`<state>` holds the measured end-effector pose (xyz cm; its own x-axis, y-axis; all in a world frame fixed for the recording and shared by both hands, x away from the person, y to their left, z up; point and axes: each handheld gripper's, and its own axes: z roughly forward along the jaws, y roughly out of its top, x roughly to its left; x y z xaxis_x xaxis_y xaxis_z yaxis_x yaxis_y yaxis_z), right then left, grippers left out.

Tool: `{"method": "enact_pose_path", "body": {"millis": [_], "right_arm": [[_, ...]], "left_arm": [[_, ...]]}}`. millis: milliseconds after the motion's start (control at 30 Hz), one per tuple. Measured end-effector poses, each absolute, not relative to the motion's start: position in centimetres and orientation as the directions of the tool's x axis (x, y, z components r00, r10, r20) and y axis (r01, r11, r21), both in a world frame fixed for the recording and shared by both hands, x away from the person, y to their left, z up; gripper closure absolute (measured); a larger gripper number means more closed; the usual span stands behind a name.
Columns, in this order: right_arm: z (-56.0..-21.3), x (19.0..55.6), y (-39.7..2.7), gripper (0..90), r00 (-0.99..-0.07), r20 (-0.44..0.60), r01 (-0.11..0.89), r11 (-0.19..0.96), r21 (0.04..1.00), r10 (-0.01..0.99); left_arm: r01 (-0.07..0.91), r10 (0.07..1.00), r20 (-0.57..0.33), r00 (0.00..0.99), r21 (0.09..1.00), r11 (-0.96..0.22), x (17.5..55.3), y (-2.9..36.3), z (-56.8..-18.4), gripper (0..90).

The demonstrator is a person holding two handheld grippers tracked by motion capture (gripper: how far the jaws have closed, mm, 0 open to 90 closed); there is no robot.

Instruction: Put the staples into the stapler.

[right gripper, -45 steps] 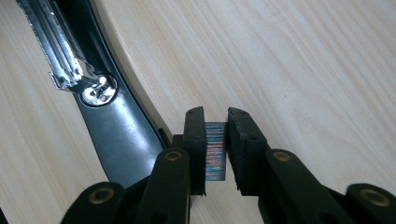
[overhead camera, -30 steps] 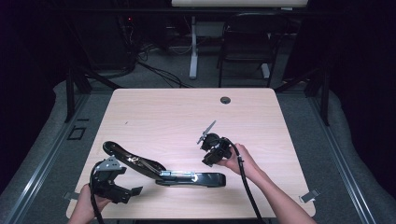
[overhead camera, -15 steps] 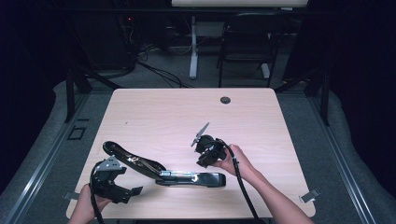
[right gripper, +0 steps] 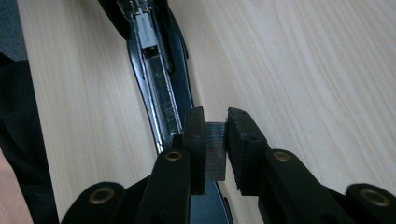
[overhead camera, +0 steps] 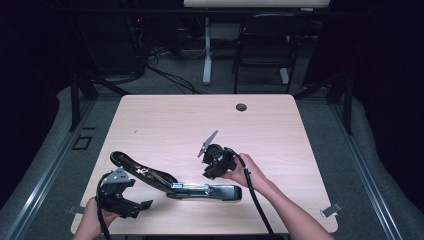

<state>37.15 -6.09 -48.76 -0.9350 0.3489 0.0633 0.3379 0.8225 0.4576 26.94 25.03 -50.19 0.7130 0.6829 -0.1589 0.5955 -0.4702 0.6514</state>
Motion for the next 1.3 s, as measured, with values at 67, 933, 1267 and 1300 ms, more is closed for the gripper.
{"method": "enact_pose_path", "body": {"millis": [67, 933, 1267, 1300], "right_arm": [[-48.6, 37.0, -5.8, 78.3, -0.944, 0.056, 0.313, 0.826, 0.469, 0.326], [-49.9, 35.7, -4.3, 78.1, -0.977, 0.051, 0.207, 0.855, 0.476, 0.208], [-50.1, 35.6, -4.2, 78.0, -0.98, 0.05, 0.194, 0.864, 0.465, 0.193], [-50.1, 35.6, -4.1, 78.0, -0.98, 0.049, 0.192, 0.863, 0.467, 0.192]], "left_arm": [[0.596, 0.683, -0.16, 0.713, 0.651, -0.47, 26.9, 25.0, -50.2, 0.0], [0.594, 0.679, -0.156, 0.717, 0.647, -0.478, 26.9, 24.8, -50.3, 0.0], [0.596, 0.677, -0.159, 0.718, 0.643, -0.482, 27.0, 24.7, -50.3, 0.1], [0.596, 0.677, -0.159, 0.718, 0.642, -0.482, 27.0, 24.7, -50.3, 0.0]]}}
